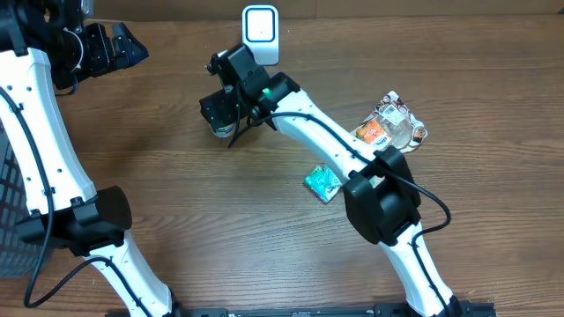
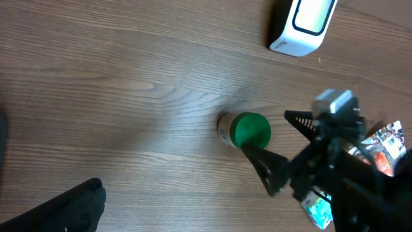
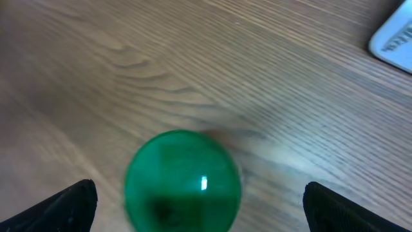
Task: Scan the item barcode
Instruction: 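Reach the right gripper to the green-lidded jar and grasp its lid, then lift the jar to the scanner with the right gripper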
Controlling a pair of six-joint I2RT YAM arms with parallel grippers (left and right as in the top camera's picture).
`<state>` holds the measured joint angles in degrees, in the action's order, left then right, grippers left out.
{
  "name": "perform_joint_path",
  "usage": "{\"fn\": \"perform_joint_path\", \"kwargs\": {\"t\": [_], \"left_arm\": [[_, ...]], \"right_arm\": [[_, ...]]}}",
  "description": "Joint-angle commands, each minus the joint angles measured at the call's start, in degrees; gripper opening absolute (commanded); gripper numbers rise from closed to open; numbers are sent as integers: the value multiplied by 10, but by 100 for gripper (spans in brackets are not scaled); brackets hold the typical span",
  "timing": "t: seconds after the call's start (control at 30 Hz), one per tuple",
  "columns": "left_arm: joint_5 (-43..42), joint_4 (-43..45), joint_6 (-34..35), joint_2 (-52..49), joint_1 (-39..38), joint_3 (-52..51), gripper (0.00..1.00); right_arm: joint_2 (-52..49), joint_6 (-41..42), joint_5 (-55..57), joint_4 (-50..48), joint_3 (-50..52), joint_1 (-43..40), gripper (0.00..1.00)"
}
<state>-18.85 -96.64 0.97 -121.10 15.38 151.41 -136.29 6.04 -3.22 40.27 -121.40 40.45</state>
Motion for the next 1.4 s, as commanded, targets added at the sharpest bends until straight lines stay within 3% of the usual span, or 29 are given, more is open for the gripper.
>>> {"fn": "perform_joint_path", "kwargs": {"t": [0.0,0.27,0.5,0.67,0.93,1.17,1.37], "left_arm": [[0,0,-1,0,-4,0,100],[0,0,-1,0,-16,0,100],[0,0,-1,0,-15,0,100],[0,0,-1,0,-15,0,100],[0,0,-1,0,-15,0,100],[0,0,-1,0,-15,0,99],[0,0,-1,0,-15,0,99]], "right_arm": [[-17,-16,51,-24,-5,12,100],[-46,-16,53,-72,-5,14,97],[-47,-16,44,-50,-5,15,80],[-47,-16,45,-3,-5,15,58],[19,-16,30,71,-6,14,53],[129,-21,-127,145,-6,-8,53],[160,-47,-319,174,-6,-54,52]]}}
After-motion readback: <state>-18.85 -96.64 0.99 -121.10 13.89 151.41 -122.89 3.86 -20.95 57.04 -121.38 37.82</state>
